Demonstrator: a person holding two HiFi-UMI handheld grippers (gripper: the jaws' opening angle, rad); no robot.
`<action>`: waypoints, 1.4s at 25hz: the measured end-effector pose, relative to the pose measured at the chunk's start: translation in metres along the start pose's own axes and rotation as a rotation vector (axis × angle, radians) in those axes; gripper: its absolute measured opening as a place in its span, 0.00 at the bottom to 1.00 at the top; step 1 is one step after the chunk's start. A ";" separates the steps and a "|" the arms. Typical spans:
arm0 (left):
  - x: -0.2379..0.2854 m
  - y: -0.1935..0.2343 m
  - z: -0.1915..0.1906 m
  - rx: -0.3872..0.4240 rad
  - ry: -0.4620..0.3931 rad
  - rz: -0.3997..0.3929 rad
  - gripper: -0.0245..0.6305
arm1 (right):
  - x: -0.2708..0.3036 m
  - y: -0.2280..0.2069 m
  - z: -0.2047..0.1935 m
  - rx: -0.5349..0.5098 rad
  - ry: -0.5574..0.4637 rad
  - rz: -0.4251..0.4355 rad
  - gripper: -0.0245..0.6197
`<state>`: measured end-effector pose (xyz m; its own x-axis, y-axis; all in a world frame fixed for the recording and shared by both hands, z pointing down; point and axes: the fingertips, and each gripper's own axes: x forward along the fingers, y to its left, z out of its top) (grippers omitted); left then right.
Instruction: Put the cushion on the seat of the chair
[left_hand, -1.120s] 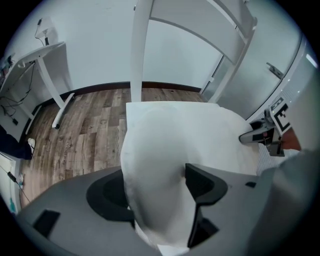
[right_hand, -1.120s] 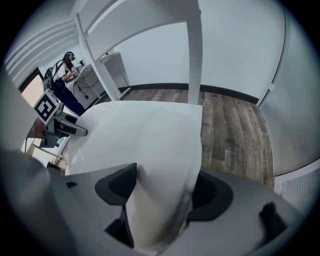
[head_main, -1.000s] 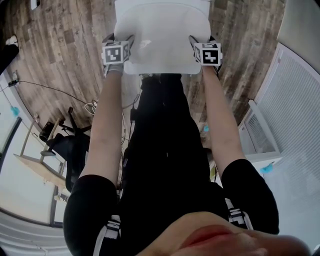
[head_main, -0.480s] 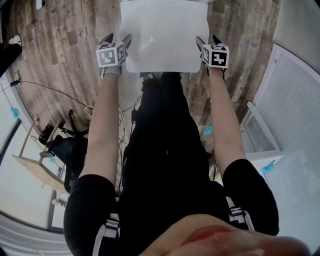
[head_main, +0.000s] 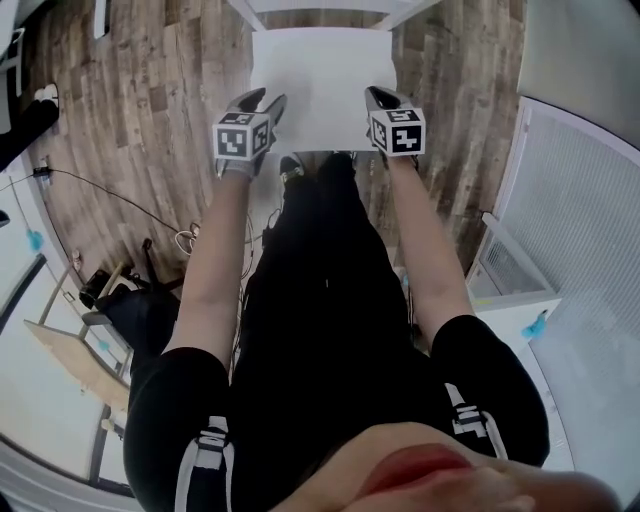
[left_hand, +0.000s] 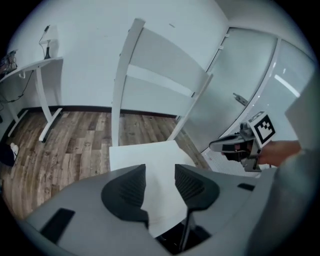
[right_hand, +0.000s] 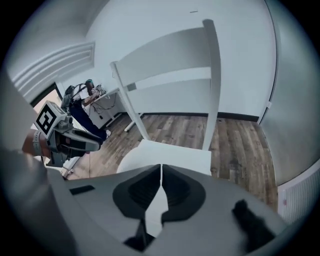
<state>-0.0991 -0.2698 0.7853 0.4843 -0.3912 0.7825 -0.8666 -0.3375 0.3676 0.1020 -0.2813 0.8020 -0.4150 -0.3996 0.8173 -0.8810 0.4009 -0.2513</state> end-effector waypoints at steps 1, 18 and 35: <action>-0.012 -0.014 0.006 0.019 -0.017 -0.016 0.30 | -0.012 0.010 0.008 -0.008 -0.017 0.019 0.07; -0.246 -0.163 0.142 0.224 -0.405 -0.170 0.05 | -0.270 0.188 0.158 -0.319 -0.480 0.278 0.06; -0.425 -0.264 0.240 0.479 -0.765 -0.174 0.05 | -0.455 0.253 0.261 -0.453 -0.830 0.297 0.06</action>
<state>-0.0471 -0.2198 0.2352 0.6991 -0.7037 0.1268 -0.7139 -0.6970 0.0678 0.0085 -0.2127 0.2311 -0.7849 -0.6134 0.0873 -0.6172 0.7864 -0.0237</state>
